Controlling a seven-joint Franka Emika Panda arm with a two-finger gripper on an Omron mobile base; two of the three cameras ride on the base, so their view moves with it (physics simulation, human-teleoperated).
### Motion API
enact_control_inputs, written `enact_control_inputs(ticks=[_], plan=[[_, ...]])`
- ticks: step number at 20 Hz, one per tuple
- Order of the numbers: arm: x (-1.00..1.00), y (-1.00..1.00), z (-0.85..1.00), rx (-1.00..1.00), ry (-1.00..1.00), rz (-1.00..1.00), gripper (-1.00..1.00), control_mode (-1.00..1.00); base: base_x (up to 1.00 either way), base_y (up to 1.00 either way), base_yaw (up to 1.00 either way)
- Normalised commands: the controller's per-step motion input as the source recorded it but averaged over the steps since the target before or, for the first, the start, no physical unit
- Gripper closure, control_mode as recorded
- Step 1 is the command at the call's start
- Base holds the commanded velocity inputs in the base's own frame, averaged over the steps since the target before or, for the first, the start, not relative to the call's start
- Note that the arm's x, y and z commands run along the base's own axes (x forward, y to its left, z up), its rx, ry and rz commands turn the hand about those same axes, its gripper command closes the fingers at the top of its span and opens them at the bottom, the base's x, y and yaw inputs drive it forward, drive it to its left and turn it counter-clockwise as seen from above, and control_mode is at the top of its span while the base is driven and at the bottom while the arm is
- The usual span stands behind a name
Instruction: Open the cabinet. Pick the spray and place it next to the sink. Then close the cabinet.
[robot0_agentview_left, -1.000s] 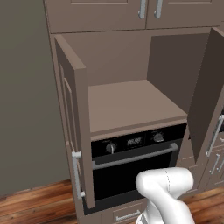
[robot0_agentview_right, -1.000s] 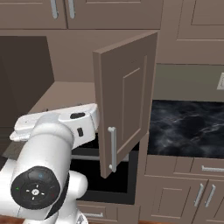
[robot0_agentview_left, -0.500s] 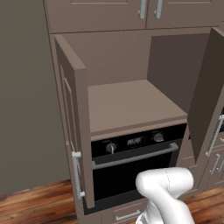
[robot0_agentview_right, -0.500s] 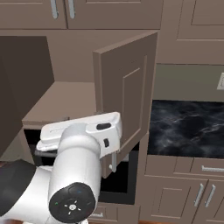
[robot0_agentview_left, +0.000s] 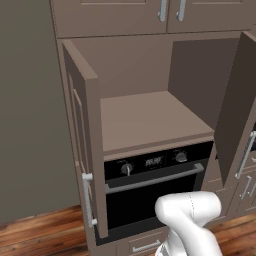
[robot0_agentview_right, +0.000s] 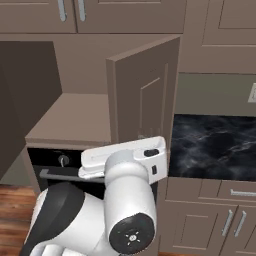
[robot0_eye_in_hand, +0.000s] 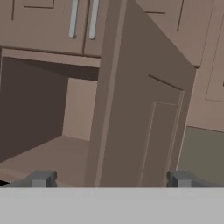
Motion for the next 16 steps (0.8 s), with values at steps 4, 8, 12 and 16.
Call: enact_control_inputs(ticks=[4,8,12,16], plan=[[0.31,-0.27,-0.06,0.0,0.02,0.02,-1.0,-1.0,0.0,0.0,0.0],[0.46,0.0,-0.07,0.0,0.06,0.05,-1.0,-1.0,0.0,0.0,0.0],[0.13,0.0,-0.02,0.0,0.02,0.1,-1.0,-1.0,0.0,0.0,0.0],[0.0,-0.02,0.0,0.0,0.0,0.18,-1.0,-1.0,0.0,0.0,0.0]])
